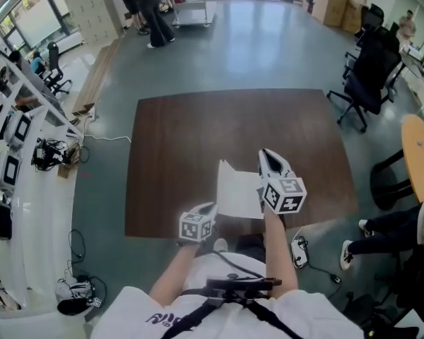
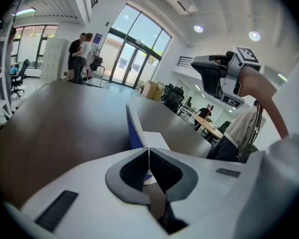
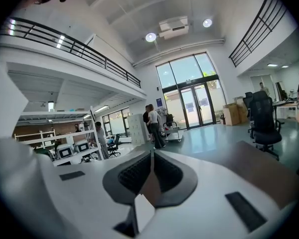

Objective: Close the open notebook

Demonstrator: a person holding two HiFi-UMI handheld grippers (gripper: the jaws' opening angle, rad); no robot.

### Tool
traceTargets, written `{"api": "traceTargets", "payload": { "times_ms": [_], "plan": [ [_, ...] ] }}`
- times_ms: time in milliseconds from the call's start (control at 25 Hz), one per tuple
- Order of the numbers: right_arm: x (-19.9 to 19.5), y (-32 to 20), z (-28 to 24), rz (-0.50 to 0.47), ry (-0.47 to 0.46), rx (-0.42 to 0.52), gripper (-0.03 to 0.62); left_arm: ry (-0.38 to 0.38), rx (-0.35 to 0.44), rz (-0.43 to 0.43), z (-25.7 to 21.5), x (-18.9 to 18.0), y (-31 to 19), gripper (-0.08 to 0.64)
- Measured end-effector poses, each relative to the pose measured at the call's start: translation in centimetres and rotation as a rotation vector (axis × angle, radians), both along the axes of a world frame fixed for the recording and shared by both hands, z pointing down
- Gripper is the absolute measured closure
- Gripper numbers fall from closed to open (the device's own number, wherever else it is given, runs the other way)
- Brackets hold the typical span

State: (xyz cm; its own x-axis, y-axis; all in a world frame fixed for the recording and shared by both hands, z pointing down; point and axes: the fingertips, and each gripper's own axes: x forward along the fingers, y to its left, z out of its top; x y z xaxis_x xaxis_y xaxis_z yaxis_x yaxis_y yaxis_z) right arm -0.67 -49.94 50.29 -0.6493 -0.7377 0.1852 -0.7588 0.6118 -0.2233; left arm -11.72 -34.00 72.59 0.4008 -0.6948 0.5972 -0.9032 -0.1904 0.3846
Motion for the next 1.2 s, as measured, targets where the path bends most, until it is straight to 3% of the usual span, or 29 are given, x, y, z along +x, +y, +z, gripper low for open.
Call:
{"api": "traceTargets", "payload": {
  "times_ms": [240,720,1200],
  "plan": [
    [5.0,0.2,-0.4,0.09,-0.016,0.007,0.588,0.045,0.024,0.124,-1.7,5.5,-1.2,0.541],
    [14.5,0.2,0.6,0.262,-0.045,-0.019,0.588,0.053,-0.025,0.343,-0.7,14.6,-3.4,0.541],
    [20.4,0.1,4.6,0.341,-0.05,-0.098,0.588,0.071,-0.158,0.45,4.8,22.5,-4.6,0.541]
  ]
}}
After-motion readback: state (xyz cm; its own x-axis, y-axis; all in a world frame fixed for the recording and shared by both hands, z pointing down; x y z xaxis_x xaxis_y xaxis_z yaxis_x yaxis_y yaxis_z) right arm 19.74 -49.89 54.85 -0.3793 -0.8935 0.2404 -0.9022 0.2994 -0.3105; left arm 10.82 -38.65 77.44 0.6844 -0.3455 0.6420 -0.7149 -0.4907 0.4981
